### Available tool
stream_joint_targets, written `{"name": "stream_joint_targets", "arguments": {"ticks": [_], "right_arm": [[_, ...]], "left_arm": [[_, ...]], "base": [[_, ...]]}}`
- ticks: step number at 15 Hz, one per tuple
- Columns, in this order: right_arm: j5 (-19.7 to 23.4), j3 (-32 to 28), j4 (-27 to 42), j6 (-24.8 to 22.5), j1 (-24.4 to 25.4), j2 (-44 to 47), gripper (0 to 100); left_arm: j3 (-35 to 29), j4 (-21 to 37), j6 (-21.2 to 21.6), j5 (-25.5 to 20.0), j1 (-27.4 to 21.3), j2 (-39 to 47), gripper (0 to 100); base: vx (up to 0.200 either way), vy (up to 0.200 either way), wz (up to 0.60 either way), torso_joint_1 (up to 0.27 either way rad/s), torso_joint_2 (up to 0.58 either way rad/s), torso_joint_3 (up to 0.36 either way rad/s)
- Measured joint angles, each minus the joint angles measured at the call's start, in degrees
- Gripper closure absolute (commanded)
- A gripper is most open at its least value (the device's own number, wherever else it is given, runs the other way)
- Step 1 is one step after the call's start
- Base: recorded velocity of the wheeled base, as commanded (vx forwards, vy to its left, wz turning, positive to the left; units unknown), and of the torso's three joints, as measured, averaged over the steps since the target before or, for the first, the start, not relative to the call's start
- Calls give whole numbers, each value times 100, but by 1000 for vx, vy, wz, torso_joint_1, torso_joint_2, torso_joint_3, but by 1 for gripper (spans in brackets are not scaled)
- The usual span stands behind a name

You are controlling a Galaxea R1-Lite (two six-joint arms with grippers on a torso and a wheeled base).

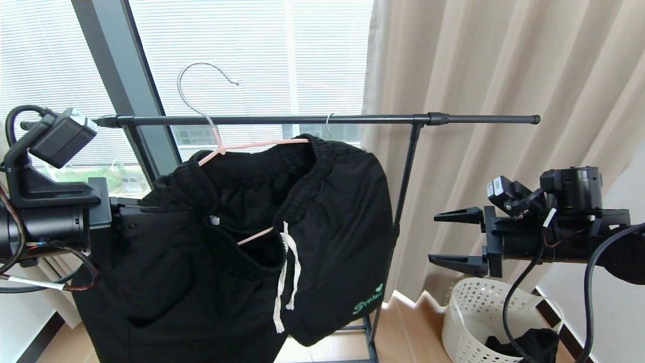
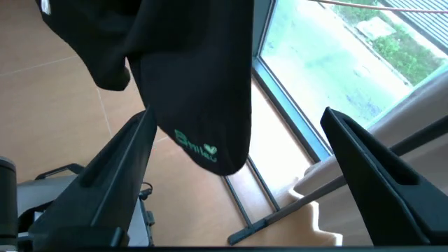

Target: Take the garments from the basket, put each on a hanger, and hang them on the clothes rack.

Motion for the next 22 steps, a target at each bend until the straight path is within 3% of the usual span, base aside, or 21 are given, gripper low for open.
{"name": "stream_joint_targets", "arguments": {"ticks": [1, 4, 6, 9, 13, 15, 17, 22], "right_arm": [[-194, -13, 2, 195, 37, -135, 0], [-1009, -38, -24, 1459, 480, -764, 0], [-1699, -60, -24, 1793, 898, -1125, 0], [-2512, -66, -24, 1862, 1423, -1423, 0], [-2597, -66, -24, 1864, 1586, -1486, 0], [-2603, -66, -22, 1866, 1596, -1488, 0], [-2608, -66, -24, 1864, 1596, -1486, 0], [-2622, -66, -24, 1862, 1596, -1429, 0]], "left_arm": [[66, -2, -4, 20, 52, -18, 100], [156, 6, -15, 179, 126, -41, 100], [167, 24, -12, 510, 5, -20, 100], [187, 41, -12, 1140, -434, 146, 100], [327, 22, 10, 1949, -1015, 518, 100], [496, 11, 55, 2094, -1169, 689, 100], [633, 9, 66, 2174, -1250, 857, 100], [768, -2, 33, 2879, -1247, 1307, 100]], "base": [[0, 0, 0, 0, 0, 0], [0, 0, 0, 0, 0, 0], [0, 0, 0, 0, 0, 0], [0, 0, 0, 0, 0, 0], [0, 0, 0, 0, 0, 0], [0, 0, 0, 0, 0, 0], [0, 0, 0, 0, 0, 0], [0, 0, 0, 0, 0, 0]]}}
